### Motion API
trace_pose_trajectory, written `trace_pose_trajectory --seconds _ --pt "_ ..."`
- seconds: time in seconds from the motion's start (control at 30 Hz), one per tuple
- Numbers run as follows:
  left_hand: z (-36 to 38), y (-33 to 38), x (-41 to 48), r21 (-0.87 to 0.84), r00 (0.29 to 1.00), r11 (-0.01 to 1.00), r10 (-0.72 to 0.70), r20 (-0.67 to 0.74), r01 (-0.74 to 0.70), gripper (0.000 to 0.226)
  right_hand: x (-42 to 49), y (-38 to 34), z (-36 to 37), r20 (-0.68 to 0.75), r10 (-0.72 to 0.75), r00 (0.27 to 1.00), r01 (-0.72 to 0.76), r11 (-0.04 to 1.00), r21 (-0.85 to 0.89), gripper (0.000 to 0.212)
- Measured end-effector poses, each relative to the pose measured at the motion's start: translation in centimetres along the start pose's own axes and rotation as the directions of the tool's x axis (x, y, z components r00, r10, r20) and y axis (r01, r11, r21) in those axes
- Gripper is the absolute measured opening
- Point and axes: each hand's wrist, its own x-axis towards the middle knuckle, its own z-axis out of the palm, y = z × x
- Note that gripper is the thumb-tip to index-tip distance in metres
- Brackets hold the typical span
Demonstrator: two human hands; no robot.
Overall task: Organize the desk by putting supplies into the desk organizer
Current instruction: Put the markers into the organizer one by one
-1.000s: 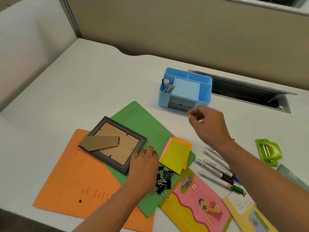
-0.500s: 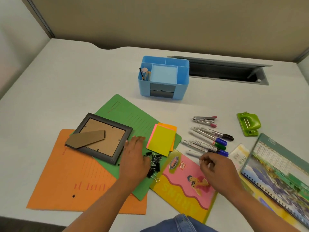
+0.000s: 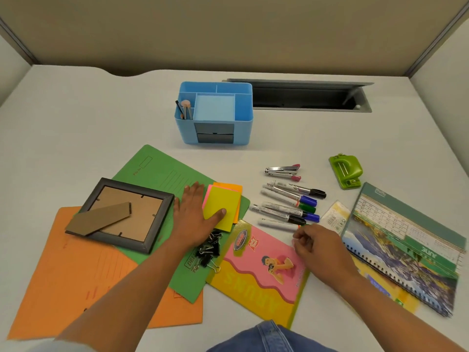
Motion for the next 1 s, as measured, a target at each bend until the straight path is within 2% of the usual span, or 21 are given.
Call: trace_pose_trajectory --seconds 0.13,0.33,0.53,0.63,0.7,0.77,0.83,0.93,1.0 --pt "0.3 -0.5 0.2 0.037 1.0 0.999 -0.001 0.026 0.0 0.092 0.9 0.2 -0.9 -0.072 0.003 0.997 -0.01 0.995 -0.1 0.009" --pt "0.5 -0.6 0.3 0.079 0.999 0.997 -0.001 0.032 -0.001 0.094 1.5 0.8 -1.8 -0.032 0.062 0.998 -0.068 0.966 -0.25 0.02" --pt "0.7 -0.6 0.1 0.095 1.0 0.995 0.013 0.018 -0.015 0.098 1.7 0.8 -2.5 0.008 0.1 0.995 -0.093 0.945 -0.315 0.026" --pt "0.4 -0.2 0.2 0.077 1.0 0.997 -0.007 0.007 0.006 0.088 1.7 0.1 -3.1 0.052 0.085 0.995 -0.063 0.94 -0.335 0.019" --pt "-0.1 0.6 0.1 0.053 0.997 0.999 -0.002 -0.074 0.006 0.076 1.3 -0.7 -4.0 0.067 0.057 0.996 -0.034 0.952 -0.305 0.017" --pt "-1.1 2.4 -0.6 0.007 0.978 0.998 0.07 -0.196 -0.07 0.066 0.7 -2.1 -5.1 0.039 0.021 0.999 -0.012 0.976 -0.217 0.014" --pt "-2.4 5.1 -1.7 -0.053 0.945 0.971 0.213 -0.249 -0.233 0.059 0.2 -3.7 -6.2 0.008 0.008 1.0 -0.007 0.996 -0.093 0.014" --pt "-4.5 9.6 -3.7 -0.164 0.861 0.848 0.479 -0.174 -0.505 0.053 -0.2 -6.3 -7.5 -0.036 -0.03 0.999 0.032 0.998 0.051 0.016" --pt "-5.1 11.8 -4.8 -0.184 0.797 0.776 0.597 -0.094 -0.603 0.048 -0.2 -8.0 -8.1 -0.074 -0.055 0.996 0.066 0.986 0.151 0.019"
